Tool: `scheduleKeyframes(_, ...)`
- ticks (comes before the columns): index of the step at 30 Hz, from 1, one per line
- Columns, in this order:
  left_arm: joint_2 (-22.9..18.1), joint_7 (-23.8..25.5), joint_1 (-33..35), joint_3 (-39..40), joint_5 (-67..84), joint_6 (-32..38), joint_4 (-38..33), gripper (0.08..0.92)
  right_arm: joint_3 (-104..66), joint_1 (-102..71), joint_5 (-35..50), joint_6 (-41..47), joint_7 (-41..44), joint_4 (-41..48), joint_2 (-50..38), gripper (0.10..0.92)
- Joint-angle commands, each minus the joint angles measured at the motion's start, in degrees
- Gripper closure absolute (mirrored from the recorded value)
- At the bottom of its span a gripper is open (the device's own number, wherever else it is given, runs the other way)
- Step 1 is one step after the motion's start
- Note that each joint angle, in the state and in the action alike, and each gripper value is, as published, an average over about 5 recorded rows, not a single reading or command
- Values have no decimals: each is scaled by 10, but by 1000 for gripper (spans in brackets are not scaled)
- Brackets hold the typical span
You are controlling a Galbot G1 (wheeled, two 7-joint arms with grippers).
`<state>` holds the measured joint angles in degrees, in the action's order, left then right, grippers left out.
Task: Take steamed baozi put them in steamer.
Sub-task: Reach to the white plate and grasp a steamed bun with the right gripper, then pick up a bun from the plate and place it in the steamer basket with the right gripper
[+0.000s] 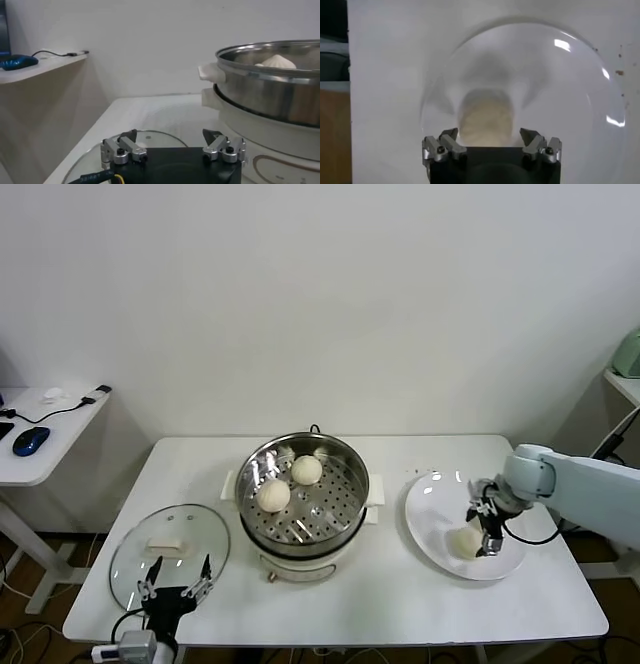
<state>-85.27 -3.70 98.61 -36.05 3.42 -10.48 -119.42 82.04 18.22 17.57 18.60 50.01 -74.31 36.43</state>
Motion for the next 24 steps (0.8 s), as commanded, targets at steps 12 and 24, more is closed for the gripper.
scheduleKeyframes(12, -2, 0, 0, 3, -2, -1, -1, 177, -28, -24, -16, 7, 1, 8, 10, 329)
scheduleKeyframes(24, -3, 2, -6, 0, -1, -10, -11, 177, 137, 299, 64, -72, 76, -30, 89, 365)
